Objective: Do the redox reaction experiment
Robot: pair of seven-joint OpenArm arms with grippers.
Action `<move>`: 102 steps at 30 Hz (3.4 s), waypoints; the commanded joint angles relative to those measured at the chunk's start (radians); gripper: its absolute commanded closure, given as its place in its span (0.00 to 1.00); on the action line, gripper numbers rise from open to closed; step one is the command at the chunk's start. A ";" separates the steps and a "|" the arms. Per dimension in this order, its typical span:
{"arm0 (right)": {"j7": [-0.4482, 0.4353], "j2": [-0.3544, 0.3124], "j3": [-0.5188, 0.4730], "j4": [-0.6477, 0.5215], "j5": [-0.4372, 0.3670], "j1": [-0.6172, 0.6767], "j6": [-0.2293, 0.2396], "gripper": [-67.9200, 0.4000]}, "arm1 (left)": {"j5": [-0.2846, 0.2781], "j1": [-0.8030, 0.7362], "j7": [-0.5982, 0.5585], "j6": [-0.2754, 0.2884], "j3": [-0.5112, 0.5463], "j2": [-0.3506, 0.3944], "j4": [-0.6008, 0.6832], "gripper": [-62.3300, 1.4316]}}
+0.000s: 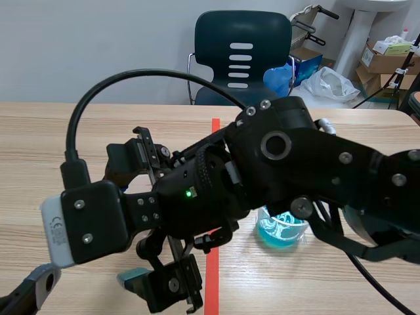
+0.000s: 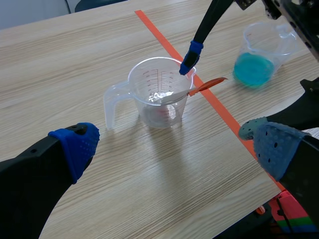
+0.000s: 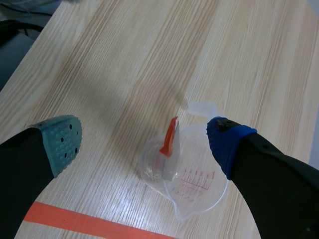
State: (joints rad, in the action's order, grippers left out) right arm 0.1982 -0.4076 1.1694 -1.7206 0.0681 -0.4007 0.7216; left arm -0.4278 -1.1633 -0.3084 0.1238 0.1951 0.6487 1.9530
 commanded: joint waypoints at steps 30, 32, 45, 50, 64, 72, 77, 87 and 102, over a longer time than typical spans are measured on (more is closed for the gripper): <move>0.017 0.003 0.002 -0.004 -0.001 -0.014 -0.076 0.81 | -0.002 0.003 -0.016 0.001 0.004 -0.005 0.018 0.00; 0.017 0.003 0.002 -0.004 -0.001 -0.014 -0.076 0.85 | -0.002 0.003 -0.016 0.001 0.004 -0.005 0.018 0.00; 0.001 0.003 -0.004 -0.004 -0.013 -0.014 -0.079 0.98 | -0.002 0.003 -0.016 0.001 0.004 -0.005 0.018 0.00; 0.001 -0.003 -0.041 -0.004 -0.076 -0.015 -0.079 0.98 | -0.002 0.003 -0.016 0.001 0.004 -0.005 0.018 0.00; -0.026 -0.073 -0.225 -0.004 -0.276 -0.014 -0.079 0.98 | -0.002 0.003 -0.016 0.001 0.004 -0.005 0.018 0.00; -0.047 -0.100 -0.317 -0.004 -0.490 -0.014 -0.113 0.98 | -0.002 0.003 -0.016 0.001 0.004 -0.005 0.018 0.00; -0.030 -0.100 -0.320 -0.004 -0.603 -0.014 -0.132 0.98 | -0.002 0.003 -0.016 0.001 0.004 -0.005 0.018 0.00; 0.024 -0.128 -0.320 -0.005 -0.829 -0.016 -0.140 0.98 | -0.002 0.003 -0.016 0.001 0.004 -0.005 0.018 0.00; 0.008 -0.338 -0.320 -0.014 -1.133 -0.192 -0.161 0.98 | -0.002 0.003 -0.016 0.001 0.004 -0.005 0.018 0.00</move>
State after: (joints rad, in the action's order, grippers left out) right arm 0.2226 -0.7387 0.8539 -1.7184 -1.0481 -0.5709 0.5636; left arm -0.4278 -1.1633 -0.3080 0.1238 0.1951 0.6487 1.9530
